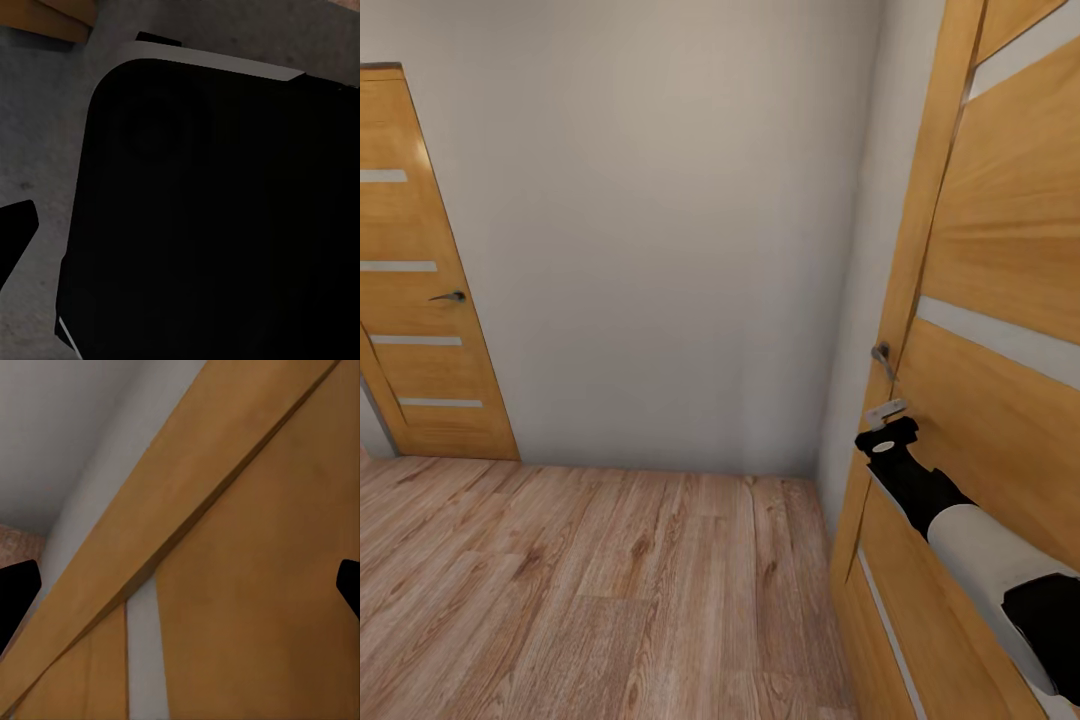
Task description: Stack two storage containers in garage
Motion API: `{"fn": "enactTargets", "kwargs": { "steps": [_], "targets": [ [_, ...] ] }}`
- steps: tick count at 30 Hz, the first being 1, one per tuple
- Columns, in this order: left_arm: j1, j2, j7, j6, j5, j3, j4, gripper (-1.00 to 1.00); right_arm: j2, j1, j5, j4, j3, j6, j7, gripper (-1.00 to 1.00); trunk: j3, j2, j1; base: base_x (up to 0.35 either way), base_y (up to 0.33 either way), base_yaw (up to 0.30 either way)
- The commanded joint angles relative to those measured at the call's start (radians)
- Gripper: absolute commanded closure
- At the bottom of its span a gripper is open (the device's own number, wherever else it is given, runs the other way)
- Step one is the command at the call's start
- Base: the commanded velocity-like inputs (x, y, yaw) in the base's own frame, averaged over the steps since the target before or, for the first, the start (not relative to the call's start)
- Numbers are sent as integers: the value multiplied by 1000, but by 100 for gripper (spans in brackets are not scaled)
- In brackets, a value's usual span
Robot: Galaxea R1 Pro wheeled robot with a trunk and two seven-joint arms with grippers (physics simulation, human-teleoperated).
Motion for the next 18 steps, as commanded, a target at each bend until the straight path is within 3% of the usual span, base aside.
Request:
{"fn": "enactTargets", "kwargs": {
  "steps": [1,12,15,18],
  "targets": [
    [0,0,-1,-2,6,1,-1,-100,-16,-1,13,0,-1,14,-7,-100,-1,-1,0,0,0,0],
    [0,0,-1,-2,6,1,-1,-100,-5,0,13,-4,-6,24,-7,-100,-1,-1,0,0,0,0],
    [0,0,0,-2,6,1,-1,-100,6,0,14,-8,-5,27,-6,-100,-1,-1,0,0,0,0],
    [0,0,-1,-2,6,1,-1,-100,41,0,17,-10,-5,29,-6,-100,-1,-1,0,0,0,0]
  ]
}}
